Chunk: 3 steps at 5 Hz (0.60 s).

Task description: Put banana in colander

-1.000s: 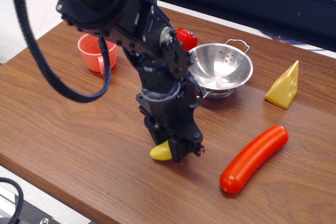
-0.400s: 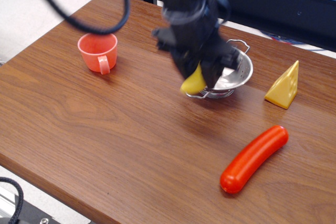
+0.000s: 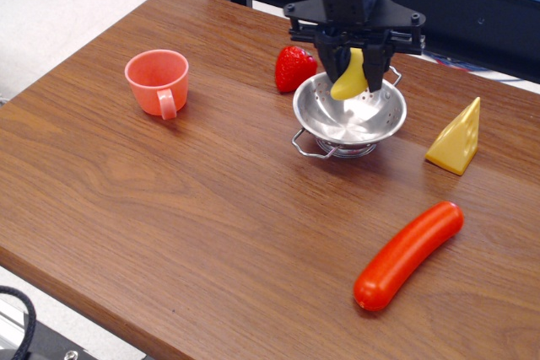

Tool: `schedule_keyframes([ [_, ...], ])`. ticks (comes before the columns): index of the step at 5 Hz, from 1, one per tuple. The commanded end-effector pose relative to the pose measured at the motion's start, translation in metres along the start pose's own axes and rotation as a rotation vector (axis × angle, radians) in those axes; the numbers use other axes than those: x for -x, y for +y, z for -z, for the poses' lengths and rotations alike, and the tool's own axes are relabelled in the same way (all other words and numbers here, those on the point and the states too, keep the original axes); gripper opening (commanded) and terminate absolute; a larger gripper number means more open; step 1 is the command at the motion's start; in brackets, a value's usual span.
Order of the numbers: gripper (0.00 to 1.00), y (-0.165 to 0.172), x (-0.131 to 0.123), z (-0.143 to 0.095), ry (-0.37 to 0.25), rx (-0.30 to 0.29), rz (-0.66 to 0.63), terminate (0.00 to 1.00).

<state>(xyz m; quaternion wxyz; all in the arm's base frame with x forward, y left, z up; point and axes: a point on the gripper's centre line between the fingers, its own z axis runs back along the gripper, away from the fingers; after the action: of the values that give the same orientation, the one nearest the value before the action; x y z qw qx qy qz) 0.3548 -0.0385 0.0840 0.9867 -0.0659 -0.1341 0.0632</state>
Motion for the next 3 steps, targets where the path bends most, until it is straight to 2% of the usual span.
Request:
schedule_keyframes([
  [1,1.00,0.010,-0.012,0.000,-0.071,-0.077,-0.016,0.00],
  [2,1.00,0.013,-0.012,-0.003,-0.047,-0.080,-0.040,0.00],
  [3,1.00,0.015,-0.016,-0.011,-0.055,-0.078,-0.065,0.00],
])
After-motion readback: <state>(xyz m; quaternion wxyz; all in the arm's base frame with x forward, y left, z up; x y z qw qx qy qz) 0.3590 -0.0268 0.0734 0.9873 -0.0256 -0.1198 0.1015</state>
